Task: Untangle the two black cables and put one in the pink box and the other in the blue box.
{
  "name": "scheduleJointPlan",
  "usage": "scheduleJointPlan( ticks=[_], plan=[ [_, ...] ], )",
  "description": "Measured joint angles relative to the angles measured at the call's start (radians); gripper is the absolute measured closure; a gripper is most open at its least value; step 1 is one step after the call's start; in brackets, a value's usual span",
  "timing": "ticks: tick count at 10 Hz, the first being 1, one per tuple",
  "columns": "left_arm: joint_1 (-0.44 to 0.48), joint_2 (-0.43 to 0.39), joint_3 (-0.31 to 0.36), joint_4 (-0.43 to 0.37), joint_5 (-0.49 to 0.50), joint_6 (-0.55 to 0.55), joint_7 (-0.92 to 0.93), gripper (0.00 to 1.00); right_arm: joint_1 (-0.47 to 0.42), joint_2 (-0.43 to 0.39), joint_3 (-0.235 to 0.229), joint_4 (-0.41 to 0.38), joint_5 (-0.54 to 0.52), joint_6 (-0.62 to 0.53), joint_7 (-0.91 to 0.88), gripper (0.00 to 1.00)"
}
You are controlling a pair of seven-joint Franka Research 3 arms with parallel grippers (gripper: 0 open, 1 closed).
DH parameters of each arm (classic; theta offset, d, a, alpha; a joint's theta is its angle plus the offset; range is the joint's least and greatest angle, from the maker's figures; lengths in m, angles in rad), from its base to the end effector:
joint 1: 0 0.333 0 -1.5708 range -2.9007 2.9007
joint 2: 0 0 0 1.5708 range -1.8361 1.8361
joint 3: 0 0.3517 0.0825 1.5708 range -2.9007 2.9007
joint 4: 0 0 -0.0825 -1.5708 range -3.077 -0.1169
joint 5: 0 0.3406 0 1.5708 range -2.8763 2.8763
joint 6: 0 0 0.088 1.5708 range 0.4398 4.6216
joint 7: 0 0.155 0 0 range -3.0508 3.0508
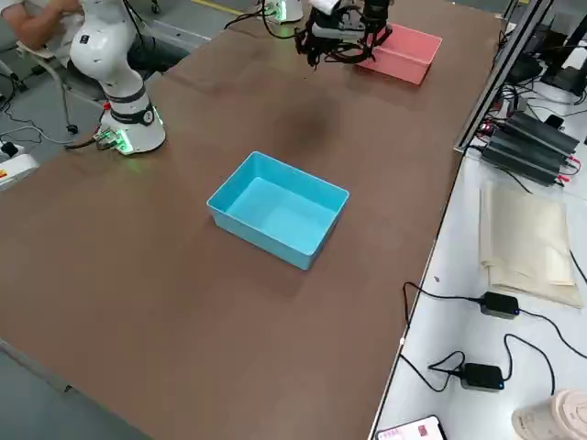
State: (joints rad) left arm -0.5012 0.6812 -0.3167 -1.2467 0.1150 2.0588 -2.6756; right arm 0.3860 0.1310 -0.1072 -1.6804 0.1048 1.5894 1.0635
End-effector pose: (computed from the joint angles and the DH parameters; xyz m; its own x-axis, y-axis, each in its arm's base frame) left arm 0.5561 -0.4888 0.3860 -0.3135 0.9319 -0.1825 0.9482 0.3176 -0.0072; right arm 0.5043 0.1640 0.5003 0.6756 -0.7141 -0.1833 -0.6988 -0.6995 0.1493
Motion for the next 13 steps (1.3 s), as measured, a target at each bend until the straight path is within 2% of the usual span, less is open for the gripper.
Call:
scheduleJointPlan(
  ticks=[3,7,9,13],
  plan=[
    [0.111,-0.009,0.0,-0.011,0.0,-0.127,0.175,0.81,-0.161,0.002,-0.003,0.005,-0.097,0.002,-0.305,0.94],
    [0.405,-0.117,-0.007,-0.191,0.001,-0.146,0.525,0.81,-0.335,0.042,-0.004,-0.039,-0.123,0.149,-0.649,0.94],
    [0.493,-0.159,-0.011,-0.285,0.001,-0.115,0.612,0.81,-0.349,0.086,-0.003,-0.084,-0.123,0.26,-0.732,0.94],
    [0.612,-0.233,-0.041,-0.531,0.001,0.079,0.694,0.82,-0.382,0.214,-0.001,-0.098,-0.127,0.406,-0.909,0.94]
  ],
)
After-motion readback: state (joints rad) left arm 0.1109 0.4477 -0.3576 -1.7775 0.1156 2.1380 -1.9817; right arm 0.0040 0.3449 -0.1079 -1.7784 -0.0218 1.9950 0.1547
